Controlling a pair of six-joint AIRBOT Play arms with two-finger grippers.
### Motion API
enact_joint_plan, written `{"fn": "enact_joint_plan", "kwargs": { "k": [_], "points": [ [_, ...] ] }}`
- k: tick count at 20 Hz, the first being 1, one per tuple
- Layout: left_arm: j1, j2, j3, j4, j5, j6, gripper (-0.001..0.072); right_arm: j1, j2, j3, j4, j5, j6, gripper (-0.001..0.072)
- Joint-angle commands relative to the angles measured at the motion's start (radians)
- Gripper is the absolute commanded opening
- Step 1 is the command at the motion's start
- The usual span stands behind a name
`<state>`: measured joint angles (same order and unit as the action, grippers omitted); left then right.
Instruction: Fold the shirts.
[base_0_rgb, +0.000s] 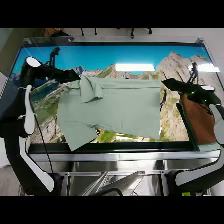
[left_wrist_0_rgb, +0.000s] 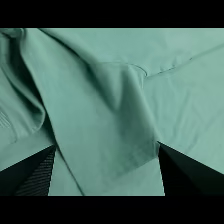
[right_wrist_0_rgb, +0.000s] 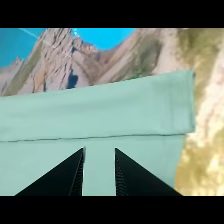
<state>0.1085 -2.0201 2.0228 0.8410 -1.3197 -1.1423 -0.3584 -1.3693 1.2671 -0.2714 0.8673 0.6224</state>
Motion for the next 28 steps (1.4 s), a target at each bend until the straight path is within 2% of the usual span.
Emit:
{"fn": "enact_joint_plan", "kwargs": {
  "k": [1,5,9,13,16,17,18,21,22,24,25,26,28],
  "points": [
    [0.117,0.105,-0.106,0.006,-0.077,-0.006,0.0701,-0.105,0.076,-0.005,-0.159,0.170,0.135,0.0221],
    [0.267,0.174,-0.352,0.006,-0.185,0.019,0.0700,-0.208,0.197,-0.131,-0.320,0.283,0.227,0.0221],
    [0.346,0.177,-0.577,0.006,-0.140,0.065,0.0700,-0.280,0.294,-0.296,-0.371,0.292,0.278,0.0222],
    [0.369,0.177,-0.665,0.006,-0.055,0.100,0.0700,-0.288,0.327,-0.384,-0.454,0.369,0.332,0.0223],
    [0.354,0.177,-0.704,0.005,-0.058,0.113,0.0700,-0.287,0.328,-0.451,-0.477,0.399,0.352,0.0226],
    [0.342,0.177,-0.711,0.005,-0.069,0.113,0.0700,-0.286,0.328,-0.473,-0.477,0.398,0.360,0.0241],
    [0.323,0.177,-0.718,0.005,-0.085,0.114,0.0700,-0.286,0.328,-0.499,-0.478,0.398,0.371,0.0315],
    [0.266,0.177,-0.760,0.006,-0.119,0.114,0.0679,-0.285,0.328,-0.578,-0.477,0.398,0.373,0.0343],
    [0.251,0.177,-0.777,0.006,-0.119,0.125,0.0529,-0.282,0.328,-0.603,-0.477,0.397,0.373,0.0345],
    [0.238,0.177,-0.789,0.006,-0.115,0.152,0.0173,-0.259,0.327,-0.645,-0.478,0.387,0.373,0.0392],
    [0.238,0.177,-0.785,0.006,-0.108,0.151,0.0088,-0.241,0.327,-0.660,-0.477,0.377,0.373,0.0392],
    [0.242,0.177,-0.776,0.006,-0.107,0.151,0.0051,-0.217,0.327,-0.670,-0.477,0.361,0.373,0.0391],
    [0.246,0.177,-0.746,0.006,-0.124,0.147,0.0050,-0.160,0.315,-0.675,-0.477,0.341,0.384,0.0390]
  ]
}}
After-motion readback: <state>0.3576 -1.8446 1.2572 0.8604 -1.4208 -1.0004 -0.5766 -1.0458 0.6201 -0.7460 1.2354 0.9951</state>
